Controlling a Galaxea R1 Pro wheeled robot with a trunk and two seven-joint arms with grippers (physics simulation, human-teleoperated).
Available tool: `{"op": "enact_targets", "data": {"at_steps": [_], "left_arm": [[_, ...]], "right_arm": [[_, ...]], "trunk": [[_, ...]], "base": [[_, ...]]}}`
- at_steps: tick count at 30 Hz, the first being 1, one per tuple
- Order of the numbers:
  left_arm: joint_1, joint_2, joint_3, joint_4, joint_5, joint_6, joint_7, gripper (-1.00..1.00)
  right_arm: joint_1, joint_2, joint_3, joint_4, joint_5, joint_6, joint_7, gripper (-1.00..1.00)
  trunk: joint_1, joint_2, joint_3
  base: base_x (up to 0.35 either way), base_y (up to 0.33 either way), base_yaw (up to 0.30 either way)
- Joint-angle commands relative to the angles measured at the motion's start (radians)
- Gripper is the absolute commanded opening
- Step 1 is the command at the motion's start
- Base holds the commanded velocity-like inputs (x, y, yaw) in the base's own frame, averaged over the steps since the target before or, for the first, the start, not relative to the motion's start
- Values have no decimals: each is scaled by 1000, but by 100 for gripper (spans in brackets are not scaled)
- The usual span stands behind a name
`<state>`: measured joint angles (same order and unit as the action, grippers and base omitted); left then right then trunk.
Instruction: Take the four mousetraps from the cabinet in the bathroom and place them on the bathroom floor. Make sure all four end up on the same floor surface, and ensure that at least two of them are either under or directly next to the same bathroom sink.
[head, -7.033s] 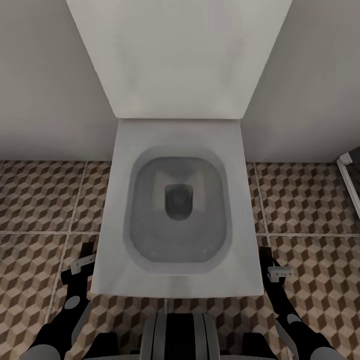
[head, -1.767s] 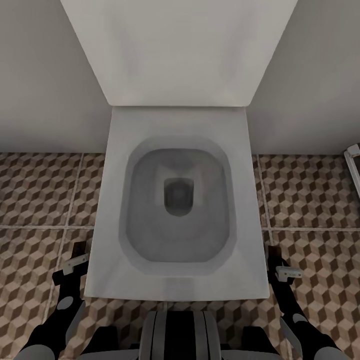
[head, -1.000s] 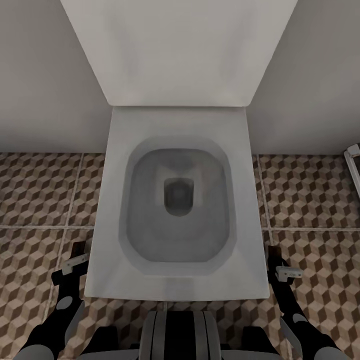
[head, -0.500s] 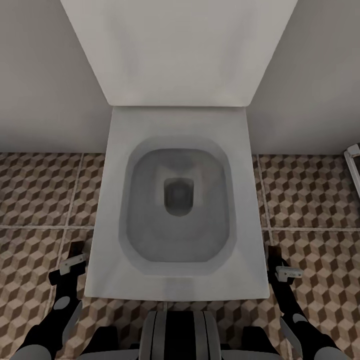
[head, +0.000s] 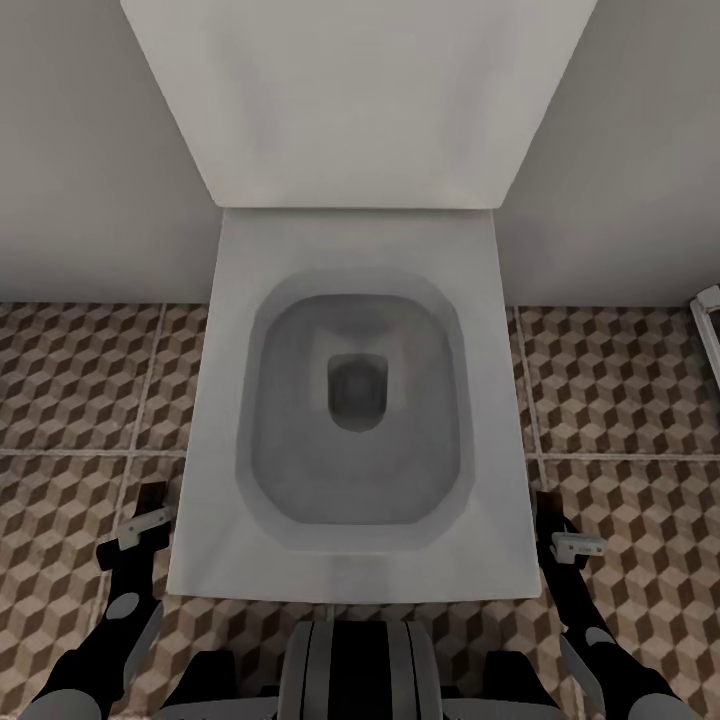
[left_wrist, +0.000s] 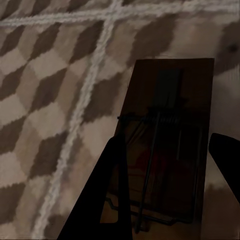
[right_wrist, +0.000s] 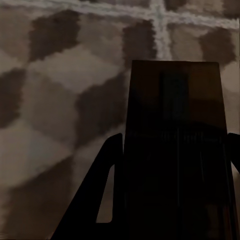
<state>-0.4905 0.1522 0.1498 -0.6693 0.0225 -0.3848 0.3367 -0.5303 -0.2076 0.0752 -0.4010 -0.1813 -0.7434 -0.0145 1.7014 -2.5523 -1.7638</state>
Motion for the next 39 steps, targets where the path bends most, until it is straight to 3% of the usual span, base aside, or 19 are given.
{"op": "enact_targets", "data": {"at_steps": [1, 3, 30, 34, 39], "left_arm": [[0, 0, -1, 1, 2, -3, 2, -100], [0, 0, -1, 1, 2, -3, 2, -100], [0, -2, -2, 1, 2, -3, 1, -100], [0, -4, -2, 1, 2, -3, 2, -100], [0, -3, -3, 1, 2, -3, 1, -100]], "right_arm": [[-1, -1, 8, 1, -11, -4, 2, -100], [-1, -1, 8, 1, -11, -4, 2, -100], [-1, -1, 8, 1, -11, -4, 2, -100], [-1, -1, 8, 1, -10, -4, 2, -100], [-1, -1, 8, 1, -10, -4, 2, -100]], "trunk": [[0, 0, -4], [1, -1, -12], [1, -1, -12], [3, -2, -28], [3, -2, -28]], "base": [[0, 0, 0], [0, 0, 0], [0, 0, 0], [0, 0, 0], [0, 0, 0]]}}
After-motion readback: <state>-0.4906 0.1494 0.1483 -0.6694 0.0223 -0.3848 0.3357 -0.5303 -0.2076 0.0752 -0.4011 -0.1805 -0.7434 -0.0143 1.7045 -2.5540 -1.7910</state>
